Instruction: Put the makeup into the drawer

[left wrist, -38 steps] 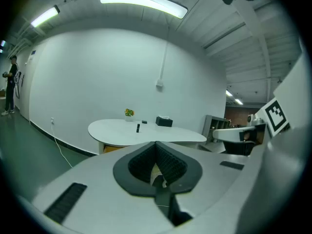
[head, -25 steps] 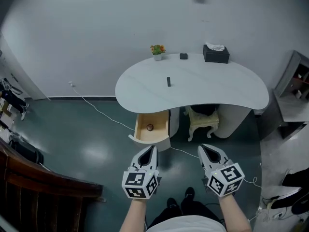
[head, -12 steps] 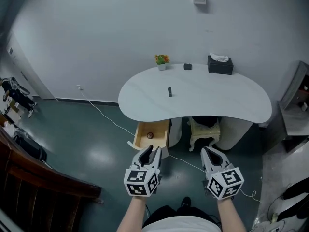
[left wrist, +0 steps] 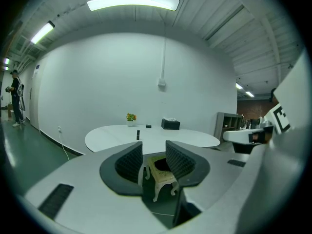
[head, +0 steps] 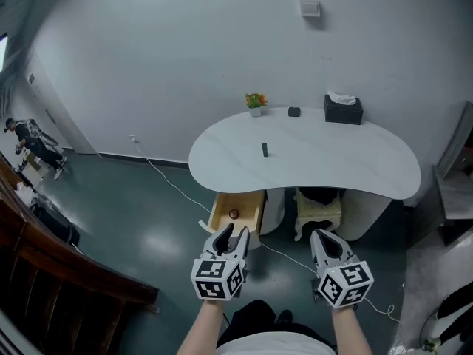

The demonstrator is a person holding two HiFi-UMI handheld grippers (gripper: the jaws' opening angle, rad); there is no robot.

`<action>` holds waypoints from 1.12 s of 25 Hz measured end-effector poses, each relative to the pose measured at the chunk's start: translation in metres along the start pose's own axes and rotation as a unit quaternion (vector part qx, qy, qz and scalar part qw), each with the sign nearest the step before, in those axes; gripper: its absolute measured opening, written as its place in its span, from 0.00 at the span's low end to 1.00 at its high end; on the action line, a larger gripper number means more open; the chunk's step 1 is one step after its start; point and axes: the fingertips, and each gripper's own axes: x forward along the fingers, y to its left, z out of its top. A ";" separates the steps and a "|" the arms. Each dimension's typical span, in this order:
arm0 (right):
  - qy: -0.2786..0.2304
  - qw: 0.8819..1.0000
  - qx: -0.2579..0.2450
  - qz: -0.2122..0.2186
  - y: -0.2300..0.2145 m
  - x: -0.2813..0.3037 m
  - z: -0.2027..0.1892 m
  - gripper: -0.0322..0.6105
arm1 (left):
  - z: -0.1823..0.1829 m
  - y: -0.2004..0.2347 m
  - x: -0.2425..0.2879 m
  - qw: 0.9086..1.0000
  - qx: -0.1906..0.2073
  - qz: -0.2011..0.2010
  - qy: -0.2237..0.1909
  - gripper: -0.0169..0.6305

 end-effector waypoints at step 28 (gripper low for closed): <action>0.019 0.997 0.027 -0.071 -0.057 0.163 0.019 0.05 | 0.042 0.093 0.196 0.997 0.018 -0.065 0.034 0.27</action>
